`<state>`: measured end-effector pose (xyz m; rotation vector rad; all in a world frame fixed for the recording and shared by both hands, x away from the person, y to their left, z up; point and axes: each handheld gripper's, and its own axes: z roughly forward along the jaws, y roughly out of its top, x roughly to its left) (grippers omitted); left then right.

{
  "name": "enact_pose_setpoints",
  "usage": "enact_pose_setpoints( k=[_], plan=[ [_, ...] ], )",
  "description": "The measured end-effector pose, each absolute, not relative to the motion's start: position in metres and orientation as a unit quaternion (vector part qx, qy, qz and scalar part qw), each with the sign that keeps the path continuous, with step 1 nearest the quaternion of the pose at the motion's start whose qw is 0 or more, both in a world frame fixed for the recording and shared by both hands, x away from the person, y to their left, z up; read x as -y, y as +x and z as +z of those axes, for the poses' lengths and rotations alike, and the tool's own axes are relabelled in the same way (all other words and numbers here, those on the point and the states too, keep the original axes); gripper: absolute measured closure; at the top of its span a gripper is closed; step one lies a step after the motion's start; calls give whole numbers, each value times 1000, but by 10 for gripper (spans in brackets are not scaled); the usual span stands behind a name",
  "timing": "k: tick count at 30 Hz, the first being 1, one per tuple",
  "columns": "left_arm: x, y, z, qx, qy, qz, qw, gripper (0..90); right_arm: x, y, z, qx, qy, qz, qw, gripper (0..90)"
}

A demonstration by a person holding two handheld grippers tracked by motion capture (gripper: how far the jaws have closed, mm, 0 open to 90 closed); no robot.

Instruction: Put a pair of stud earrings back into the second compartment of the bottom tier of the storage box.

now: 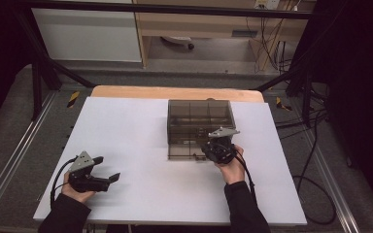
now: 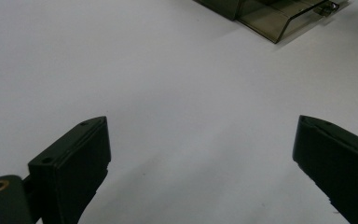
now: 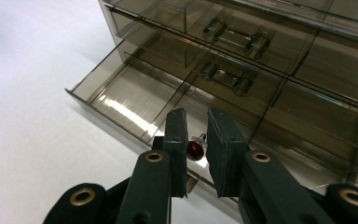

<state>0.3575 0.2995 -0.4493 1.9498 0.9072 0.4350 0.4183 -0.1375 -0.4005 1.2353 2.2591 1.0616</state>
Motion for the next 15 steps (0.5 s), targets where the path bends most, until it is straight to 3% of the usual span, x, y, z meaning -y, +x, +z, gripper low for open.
enact_pose_setpoints(
  k=[15],
  plan=[
    [-300,358,-449,-368,791,176,456,43,137,437,-417,-797,452,364,170,784]
  ],
)
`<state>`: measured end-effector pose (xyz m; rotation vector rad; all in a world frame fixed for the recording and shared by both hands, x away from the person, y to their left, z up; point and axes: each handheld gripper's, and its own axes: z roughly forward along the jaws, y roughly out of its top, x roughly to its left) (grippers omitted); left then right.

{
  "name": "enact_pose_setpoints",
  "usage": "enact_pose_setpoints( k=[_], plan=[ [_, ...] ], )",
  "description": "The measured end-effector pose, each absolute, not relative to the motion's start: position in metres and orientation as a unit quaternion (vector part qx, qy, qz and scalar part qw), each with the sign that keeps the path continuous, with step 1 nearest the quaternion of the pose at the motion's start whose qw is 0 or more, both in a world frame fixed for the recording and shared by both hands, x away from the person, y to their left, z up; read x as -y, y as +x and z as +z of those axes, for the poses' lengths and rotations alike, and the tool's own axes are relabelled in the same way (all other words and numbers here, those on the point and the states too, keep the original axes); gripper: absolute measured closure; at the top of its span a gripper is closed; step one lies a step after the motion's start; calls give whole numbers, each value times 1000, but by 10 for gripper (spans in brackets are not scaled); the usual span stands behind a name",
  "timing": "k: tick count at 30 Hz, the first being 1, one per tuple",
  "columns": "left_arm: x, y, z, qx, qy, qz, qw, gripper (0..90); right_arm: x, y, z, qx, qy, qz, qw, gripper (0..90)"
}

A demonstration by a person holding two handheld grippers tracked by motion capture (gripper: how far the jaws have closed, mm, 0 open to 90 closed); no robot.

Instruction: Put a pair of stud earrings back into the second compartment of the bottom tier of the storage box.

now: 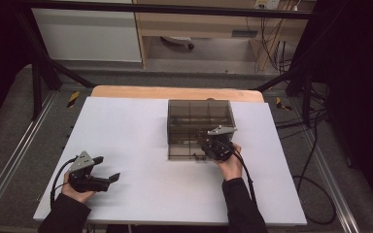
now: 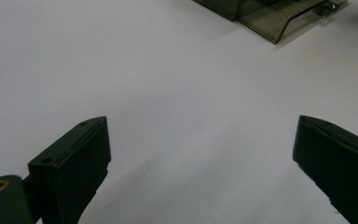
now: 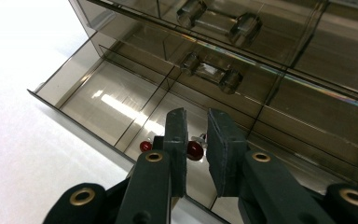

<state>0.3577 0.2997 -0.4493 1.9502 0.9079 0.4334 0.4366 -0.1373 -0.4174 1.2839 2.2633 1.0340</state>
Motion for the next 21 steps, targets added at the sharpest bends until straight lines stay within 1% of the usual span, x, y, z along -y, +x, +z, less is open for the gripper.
enact_pose_setpoints(
  k=[21],
  plan=[
    [-300,358,-449,-369,790,176,457,43,130,445,-435,-806,451,348,162,780]
  ],
)
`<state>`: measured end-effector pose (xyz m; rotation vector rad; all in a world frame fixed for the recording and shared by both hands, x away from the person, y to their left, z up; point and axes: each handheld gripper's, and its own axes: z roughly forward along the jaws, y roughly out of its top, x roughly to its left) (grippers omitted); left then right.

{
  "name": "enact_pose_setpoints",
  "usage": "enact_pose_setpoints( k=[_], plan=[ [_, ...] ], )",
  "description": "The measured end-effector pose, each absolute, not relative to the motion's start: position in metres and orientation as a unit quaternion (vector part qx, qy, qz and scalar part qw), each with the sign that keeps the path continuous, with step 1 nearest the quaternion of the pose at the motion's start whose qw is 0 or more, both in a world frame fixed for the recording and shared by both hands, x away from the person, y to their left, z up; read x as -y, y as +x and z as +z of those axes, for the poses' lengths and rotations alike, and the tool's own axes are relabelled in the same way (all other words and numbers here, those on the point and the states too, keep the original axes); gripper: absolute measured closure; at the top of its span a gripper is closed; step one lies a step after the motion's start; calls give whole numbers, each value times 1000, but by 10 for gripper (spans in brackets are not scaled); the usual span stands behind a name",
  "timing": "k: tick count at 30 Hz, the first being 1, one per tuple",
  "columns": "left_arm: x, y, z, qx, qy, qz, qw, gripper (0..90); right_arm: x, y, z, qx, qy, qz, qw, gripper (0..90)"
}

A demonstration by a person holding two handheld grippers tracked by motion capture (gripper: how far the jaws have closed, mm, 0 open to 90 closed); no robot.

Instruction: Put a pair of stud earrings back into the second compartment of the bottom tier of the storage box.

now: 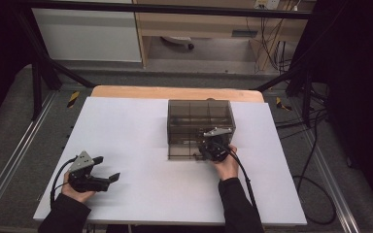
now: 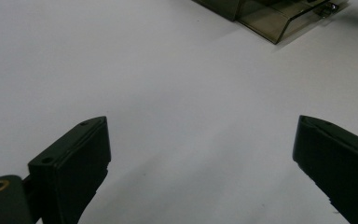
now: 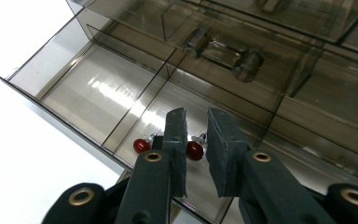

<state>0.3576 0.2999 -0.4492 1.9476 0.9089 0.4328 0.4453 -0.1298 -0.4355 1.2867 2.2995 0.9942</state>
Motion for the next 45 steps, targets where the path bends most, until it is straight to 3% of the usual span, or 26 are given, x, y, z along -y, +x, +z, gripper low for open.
enact_pose_setpoints(
  k=[3,16,20,29,45],
  plan=[
    [-300,358,-449,-368,790,176,457,43,130,446,-436,-805,451,348,163,760],
    [-300,358,-449,-369,790,176,457,43,135,431,-420,-797,438,380,170,449],
    [-300,358,-449,-369,790,176,457,43,137,425,-414,-798,429,388,170,311],
    [-300,358,-449,-369,790,176,457,43,141,416,-407,-801,418,395,168,119],
    [-300,358,-450,-369,790,175,457,43,159,403,-409,-795,421,405,164,35]
  ],
)
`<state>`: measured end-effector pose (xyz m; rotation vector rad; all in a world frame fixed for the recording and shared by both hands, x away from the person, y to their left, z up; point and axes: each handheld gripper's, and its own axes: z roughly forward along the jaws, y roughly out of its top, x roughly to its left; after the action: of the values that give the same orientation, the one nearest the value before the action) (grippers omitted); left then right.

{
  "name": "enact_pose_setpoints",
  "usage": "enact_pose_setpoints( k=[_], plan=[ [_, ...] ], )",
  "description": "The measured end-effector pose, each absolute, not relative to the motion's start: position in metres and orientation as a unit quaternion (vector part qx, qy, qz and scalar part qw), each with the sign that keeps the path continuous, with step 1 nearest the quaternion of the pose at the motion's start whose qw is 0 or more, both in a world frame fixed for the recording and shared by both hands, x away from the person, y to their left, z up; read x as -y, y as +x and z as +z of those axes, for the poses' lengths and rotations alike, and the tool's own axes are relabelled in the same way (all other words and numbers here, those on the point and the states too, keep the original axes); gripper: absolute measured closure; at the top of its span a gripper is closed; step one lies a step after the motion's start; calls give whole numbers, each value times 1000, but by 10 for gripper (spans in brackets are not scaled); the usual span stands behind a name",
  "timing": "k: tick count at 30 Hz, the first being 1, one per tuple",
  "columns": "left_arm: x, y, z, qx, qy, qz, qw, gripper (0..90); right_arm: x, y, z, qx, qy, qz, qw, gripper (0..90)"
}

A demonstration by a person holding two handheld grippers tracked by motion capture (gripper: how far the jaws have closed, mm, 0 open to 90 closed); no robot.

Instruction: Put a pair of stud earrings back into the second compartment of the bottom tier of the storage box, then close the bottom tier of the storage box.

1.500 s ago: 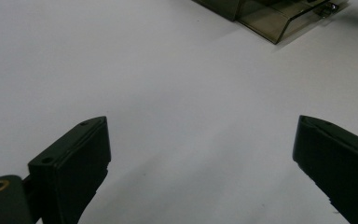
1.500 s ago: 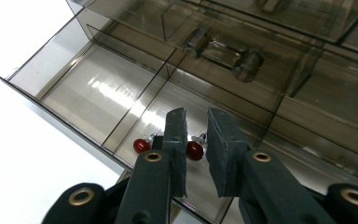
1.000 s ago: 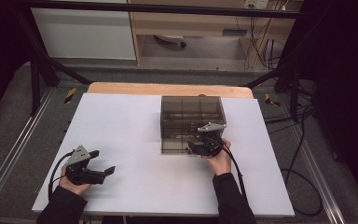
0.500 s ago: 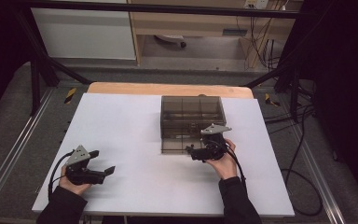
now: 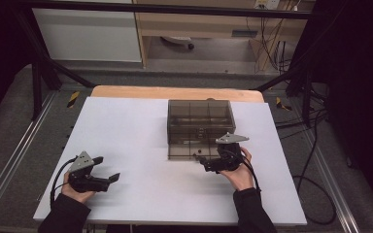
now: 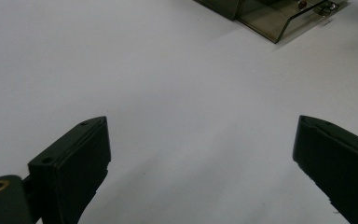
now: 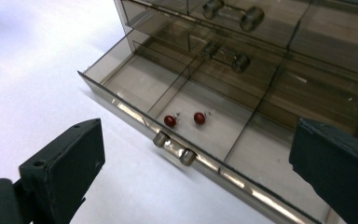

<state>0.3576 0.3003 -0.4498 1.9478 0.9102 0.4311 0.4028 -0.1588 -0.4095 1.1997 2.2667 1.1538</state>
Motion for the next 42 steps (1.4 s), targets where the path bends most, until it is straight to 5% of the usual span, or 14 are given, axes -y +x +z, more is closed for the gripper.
enact_pose_setpoints(
  k=[28,42],
  plan=[
    [-299,358,-450,-368,791,174,456,43,185,381,-429,-785,434,411,161,43],
    [-299,358,-450,-369,792,175,454,43,184,380,-430,-797,416,412,148,188]
  ],
)
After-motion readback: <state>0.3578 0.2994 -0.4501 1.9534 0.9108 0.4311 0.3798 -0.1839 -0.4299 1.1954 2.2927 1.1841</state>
